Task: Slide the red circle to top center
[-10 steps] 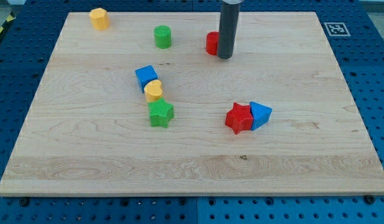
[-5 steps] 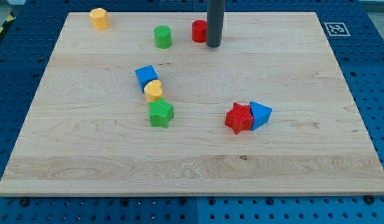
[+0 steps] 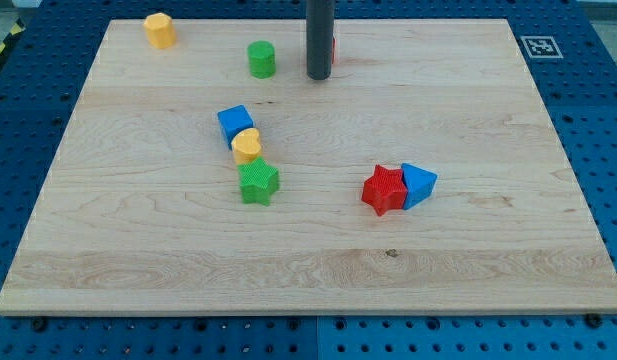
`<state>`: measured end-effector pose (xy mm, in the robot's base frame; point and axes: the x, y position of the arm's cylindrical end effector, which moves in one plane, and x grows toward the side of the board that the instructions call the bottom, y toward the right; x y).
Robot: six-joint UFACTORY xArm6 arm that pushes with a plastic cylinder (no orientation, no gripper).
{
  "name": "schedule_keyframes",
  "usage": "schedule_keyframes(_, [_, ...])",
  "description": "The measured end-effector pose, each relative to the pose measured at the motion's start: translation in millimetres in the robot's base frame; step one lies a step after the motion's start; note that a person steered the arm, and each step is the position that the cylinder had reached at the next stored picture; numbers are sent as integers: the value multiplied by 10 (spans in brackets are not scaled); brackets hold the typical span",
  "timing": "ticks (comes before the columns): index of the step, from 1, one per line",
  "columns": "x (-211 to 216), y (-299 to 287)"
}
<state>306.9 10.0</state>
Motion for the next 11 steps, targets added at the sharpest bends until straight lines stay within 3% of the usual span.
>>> schedule_keyframes(3, [-426, 1])
schedule_keyframes(6, [-290, 70])
schedule_keyframes(7, [-285, 394])
schedule_keyframes(8, [-367, 611])
schedule_keyframes(9, [-783, 606])
schedule_keyframes(11, [-872, 600])
